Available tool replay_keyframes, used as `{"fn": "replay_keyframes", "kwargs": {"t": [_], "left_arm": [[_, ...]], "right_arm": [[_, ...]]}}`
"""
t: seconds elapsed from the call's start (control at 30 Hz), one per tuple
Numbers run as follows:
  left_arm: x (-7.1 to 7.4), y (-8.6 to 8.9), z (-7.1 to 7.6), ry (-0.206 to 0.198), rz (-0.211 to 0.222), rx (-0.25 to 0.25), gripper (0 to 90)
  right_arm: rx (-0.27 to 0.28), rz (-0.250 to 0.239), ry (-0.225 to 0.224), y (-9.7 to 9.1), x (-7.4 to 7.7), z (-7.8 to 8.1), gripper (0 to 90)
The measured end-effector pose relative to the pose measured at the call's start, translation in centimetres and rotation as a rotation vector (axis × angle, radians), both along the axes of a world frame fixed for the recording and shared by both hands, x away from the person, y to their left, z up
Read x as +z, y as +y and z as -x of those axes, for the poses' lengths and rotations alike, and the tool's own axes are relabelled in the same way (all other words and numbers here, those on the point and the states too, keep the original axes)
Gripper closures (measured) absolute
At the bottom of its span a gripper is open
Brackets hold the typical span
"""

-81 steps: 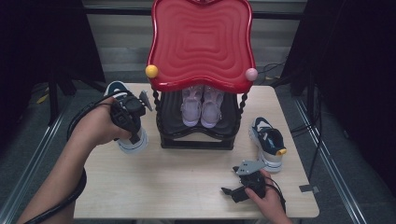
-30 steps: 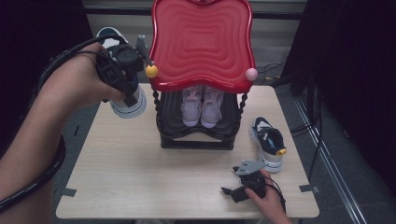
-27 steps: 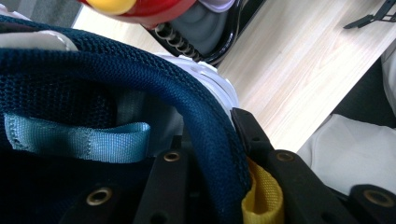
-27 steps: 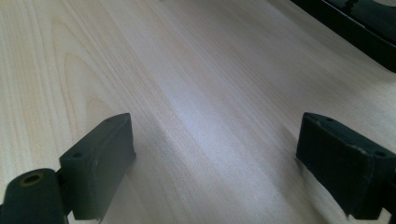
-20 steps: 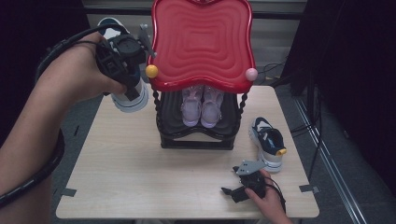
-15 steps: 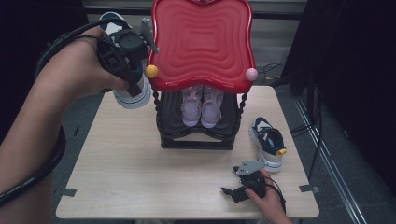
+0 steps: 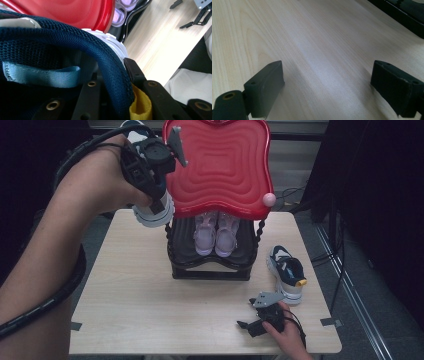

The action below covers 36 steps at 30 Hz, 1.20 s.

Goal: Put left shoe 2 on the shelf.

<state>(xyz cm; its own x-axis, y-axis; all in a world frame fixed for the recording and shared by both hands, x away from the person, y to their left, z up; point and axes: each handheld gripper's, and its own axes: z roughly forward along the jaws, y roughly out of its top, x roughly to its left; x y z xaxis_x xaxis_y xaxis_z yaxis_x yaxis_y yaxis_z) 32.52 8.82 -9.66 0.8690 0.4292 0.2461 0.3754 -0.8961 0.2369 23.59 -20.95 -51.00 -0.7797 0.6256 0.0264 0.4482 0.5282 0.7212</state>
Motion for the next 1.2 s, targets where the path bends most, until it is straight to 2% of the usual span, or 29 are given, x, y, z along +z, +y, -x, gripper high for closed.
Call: {"fn": "replay_keyframes", "kwargs": {"t": [0.03, 0.43, 0.5, 0.83, 1.2], "left_arm": [[0.0, -0.2, 0.0, 0.000, 0.009, 0.004, 76.3], [0.3, -2.5, -0.9, -0.023, -0.009, -0.039, 76.4], [0.4, -2.9, -1.1, -0.028, -0.022, -0.053, 76.4], [0.5, -4.7, -2.4, -0.037, -0.007, -0.081, 76.2], [0.4, -6.4, -3.7, -0.058, -0.027, -0.121, 76.2]], "right_arm": [[0.000, 0.000, 0.000, 0.0, 0.0, 0.0, 10.7], [0.000, 0.000, 0.000, 0.0, 0.0, 0.0, 10.7], [0.000, 0.000, 0.000, 0.0, 0.0, 0.0, 10.7], [0.000, 0.000, 0.000, 0.0, 0.0, 0.0, 10.7], [0.000, 0.000, 0.000, 0.0, 0.0, 0.0, 10.7]]}}
